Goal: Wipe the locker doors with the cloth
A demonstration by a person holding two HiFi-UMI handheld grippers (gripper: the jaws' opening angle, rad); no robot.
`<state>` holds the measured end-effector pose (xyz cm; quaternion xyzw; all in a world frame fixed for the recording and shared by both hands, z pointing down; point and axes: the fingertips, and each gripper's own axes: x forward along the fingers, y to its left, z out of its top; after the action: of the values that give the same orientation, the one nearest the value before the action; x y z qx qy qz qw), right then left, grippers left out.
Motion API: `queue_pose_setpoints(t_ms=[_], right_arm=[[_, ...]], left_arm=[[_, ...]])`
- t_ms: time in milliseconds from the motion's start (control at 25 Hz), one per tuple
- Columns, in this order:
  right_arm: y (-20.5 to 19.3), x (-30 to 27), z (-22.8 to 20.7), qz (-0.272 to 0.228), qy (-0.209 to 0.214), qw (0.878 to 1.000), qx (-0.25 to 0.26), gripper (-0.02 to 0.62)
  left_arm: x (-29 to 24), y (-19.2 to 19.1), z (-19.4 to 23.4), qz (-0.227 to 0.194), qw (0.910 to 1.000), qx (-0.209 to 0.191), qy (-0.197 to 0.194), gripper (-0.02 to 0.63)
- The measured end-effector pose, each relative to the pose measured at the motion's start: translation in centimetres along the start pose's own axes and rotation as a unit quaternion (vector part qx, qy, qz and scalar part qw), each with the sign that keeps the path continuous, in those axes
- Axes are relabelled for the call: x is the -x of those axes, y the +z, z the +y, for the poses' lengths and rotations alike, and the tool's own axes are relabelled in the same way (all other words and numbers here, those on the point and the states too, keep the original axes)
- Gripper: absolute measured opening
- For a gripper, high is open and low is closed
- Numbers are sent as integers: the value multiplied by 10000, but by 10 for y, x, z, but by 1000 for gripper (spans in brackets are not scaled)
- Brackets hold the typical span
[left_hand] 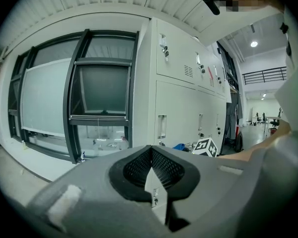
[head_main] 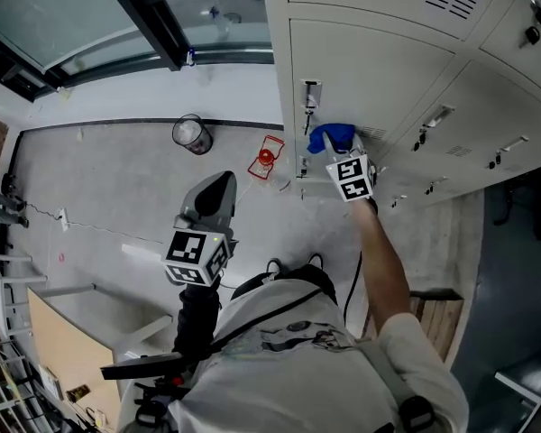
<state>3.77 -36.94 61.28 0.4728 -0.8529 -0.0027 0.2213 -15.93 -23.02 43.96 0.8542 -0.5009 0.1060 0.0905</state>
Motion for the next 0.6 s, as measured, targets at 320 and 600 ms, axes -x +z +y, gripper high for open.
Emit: queue_pose_setpoints(t_ms=[320, 600], right_arm=[[-9, 32, -37, -61, -350, 9994, -50, 28], [-33, 62, -77, 96, -674, 9976, -128, 28]], left_arm=[[-20, 3, -24, 24, 9997, 13, -239, -5], [-39, 9, -50, 1, 9991, 2, -414, -5]])
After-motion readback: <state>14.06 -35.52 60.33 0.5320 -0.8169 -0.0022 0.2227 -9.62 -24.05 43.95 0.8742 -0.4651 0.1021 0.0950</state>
